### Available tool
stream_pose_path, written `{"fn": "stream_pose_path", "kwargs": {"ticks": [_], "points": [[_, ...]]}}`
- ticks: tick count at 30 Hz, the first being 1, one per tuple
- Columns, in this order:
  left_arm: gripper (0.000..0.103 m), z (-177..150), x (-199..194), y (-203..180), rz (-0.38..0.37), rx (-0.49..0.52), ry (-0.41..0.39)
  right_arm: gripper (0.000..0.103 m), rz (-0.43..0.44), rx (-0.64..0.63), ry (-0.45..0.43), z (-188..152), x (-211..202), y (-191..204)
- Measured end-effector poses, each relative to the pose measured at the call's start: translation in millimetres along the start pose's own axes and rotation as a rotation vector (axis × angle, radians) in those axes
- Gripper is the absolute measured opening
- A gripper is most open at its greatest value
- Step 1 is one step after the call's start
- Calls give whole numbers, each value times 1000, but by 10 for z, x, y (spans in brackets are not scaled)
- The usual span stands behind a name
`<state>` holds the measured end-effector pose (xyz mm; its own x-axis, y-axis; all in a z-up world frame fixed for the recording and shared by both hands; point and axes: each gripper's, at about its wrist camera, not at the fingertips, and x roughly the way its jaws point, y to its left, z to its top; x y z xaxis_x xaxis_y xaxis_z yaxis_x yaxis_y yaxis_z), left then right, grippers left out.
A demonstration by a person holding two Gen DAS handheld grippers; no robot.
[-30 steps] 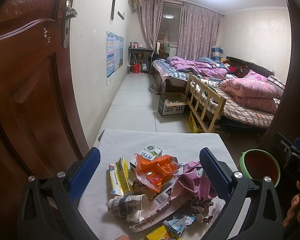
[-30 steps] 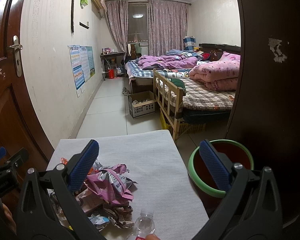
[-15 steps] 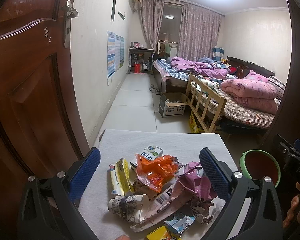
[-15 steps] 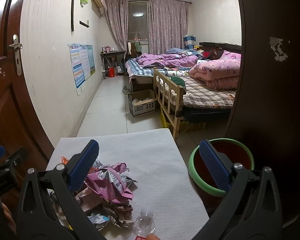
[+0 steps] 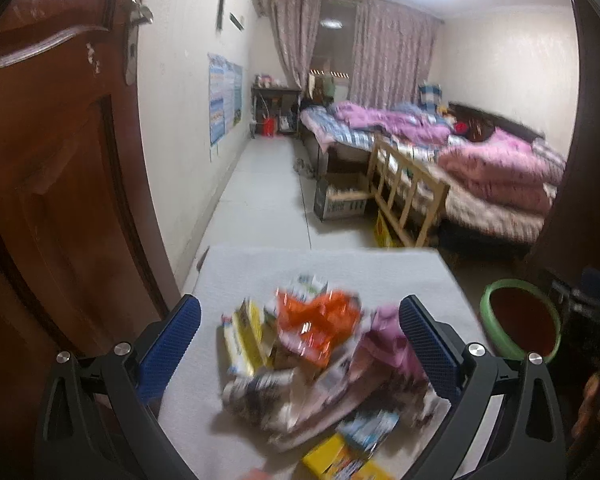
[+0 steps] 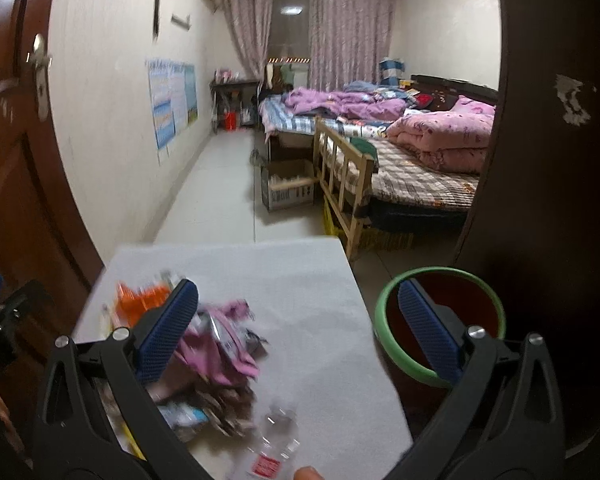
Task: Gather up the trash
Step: 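Grasp the yellow iced-tea carton with left tool while right tool grasps the water bottle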
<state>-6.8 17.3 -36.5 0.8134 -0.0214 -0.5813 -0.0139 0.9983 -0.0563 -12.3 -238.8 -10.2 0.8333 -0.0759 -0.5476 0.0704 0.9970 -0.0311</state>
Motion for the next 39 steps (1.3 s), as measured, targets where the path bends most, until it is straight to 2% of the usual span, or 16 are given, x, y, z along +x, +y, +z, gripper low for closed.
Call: {"fn": "stream_pose_path", "kwargs": {"ticks": [2,3,5,6,10,11,13,17,21,23,26,28,30,33,36,39], "points": [[94,-208,115,26,-40,-17,96,100,-11,-25,61,-138,103,-28],[93,-380,226,22,-102,-33,184,100,-14,-30,113,-252,188,-70],[80,-656,395,-37,-159,-38,310,100,-8,-20,196,-421,306,-121],[74,-845,516,-110,-182,-30,399,100,6,-6,245,-535,374,-165],[74,-1295,882,-402,-259,-16,619,99,42,22,320,-772,488,-219],[74,-1306,898,-524,-228,41,589,99,57,36,331,-801,517,-232],[74,-1301,956,-664,-208,96,600,99,95,76,353,-826,565,-274],[76,-1326,938,-757,-184,109,604,98,145,109,385,-877,623,-304],[76,-1271,844,-482,-186,-33,633,98,183,122,414,-933,667,-283],[77,-1293,845,-440,-172,-57,640,98,204,119,438,-961,739,-251],[77,-1405,993,-479,-173,-80,702,97,228,101,497,-1055,848,-134],[82,-1503,1103,-553,-184,-97,720,97,236,105,528,-1119,898,-95],[83,-1516,1249,-604,-161,-90,742,97,228,110,554,-1178,932,-70],[80,-1548,1252,-619,-181,-83,720,97,230,119,563,-1207,944,-70],[68,-1496,1169,-486,-208,-118,704,97,234,126,571,-1210,955,-75],[64,-1432,990,-390,-215,-105,639,97,255,124,595,-1235,970,-36]]}}
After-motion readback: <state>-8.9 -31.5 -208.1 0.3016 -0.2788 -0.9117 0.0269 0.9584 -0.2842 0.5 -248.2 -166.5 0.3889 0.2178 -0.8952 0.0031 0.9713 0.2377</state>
